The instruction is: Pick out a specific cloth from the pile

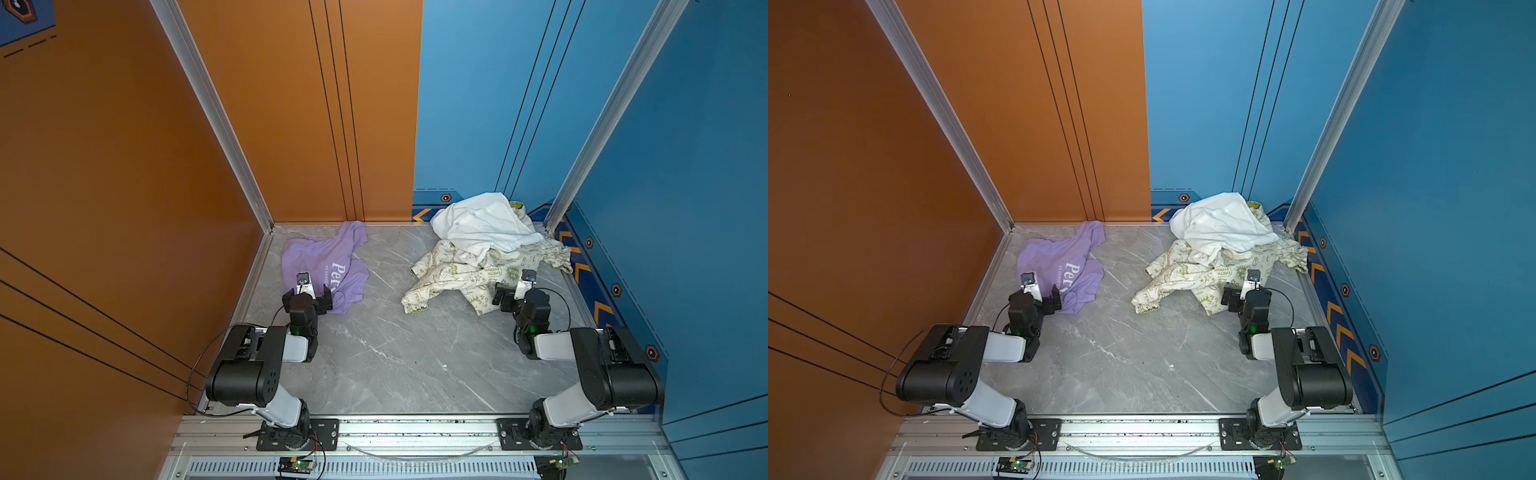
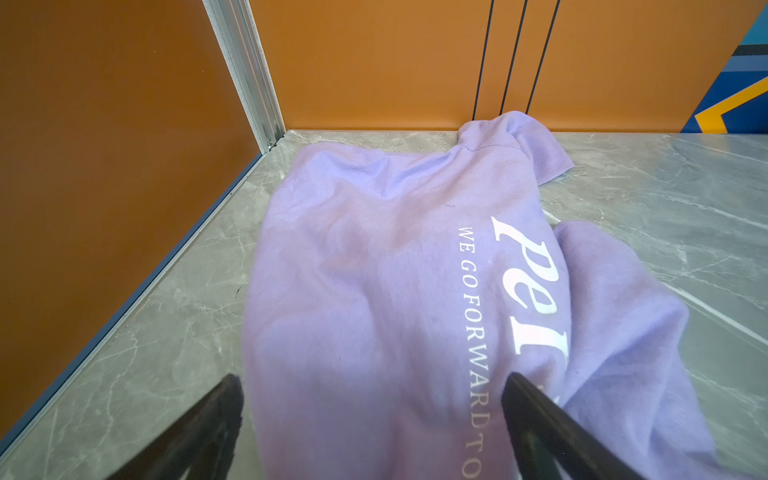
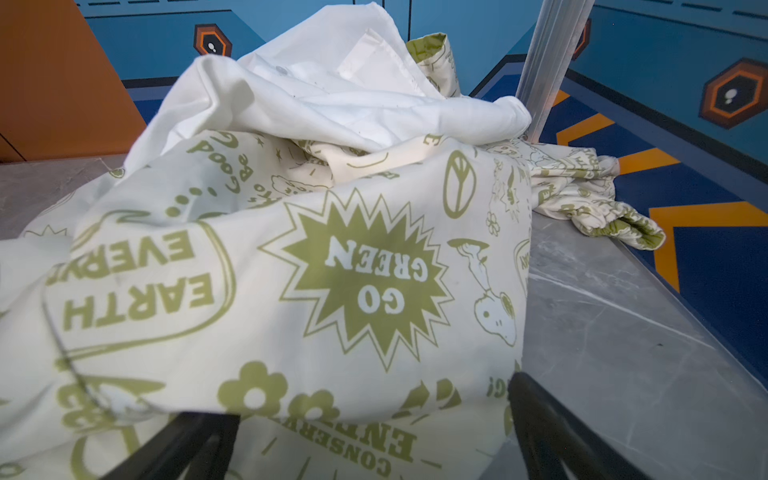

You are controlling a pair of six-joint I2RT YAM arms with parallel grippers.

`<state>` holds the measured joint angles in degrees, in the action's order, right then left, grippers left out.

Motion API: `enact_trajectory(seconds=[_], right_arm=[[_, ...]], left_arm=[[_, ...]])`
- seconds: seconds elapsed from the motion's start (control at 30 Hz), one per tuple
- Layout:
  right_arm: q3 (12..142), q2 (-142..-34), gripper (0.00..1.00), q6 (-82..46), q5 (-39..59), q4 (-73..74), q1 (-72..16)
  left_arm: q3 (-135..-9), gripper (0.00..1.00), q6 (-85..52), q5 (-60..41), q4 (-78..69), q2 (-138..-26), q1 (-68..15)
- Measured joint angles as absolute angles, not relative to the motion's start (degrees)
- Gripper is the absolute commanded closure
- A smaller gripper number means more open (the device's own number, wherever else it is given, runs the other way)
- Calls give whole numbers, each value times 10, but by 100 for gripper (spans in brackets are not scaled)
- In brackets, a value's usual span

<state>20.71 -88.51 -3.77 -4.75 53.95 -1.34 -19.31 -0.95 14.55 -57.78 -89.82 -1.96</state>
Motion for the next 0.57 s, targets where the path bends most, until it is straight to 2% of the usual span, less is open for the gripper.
enact_trajectory(seconds=[0.57], right_arm=[[207,-885,0,-38,-47,533,-15]], left_arm=[[-201,2,-8,154,-558,-898,-33]])
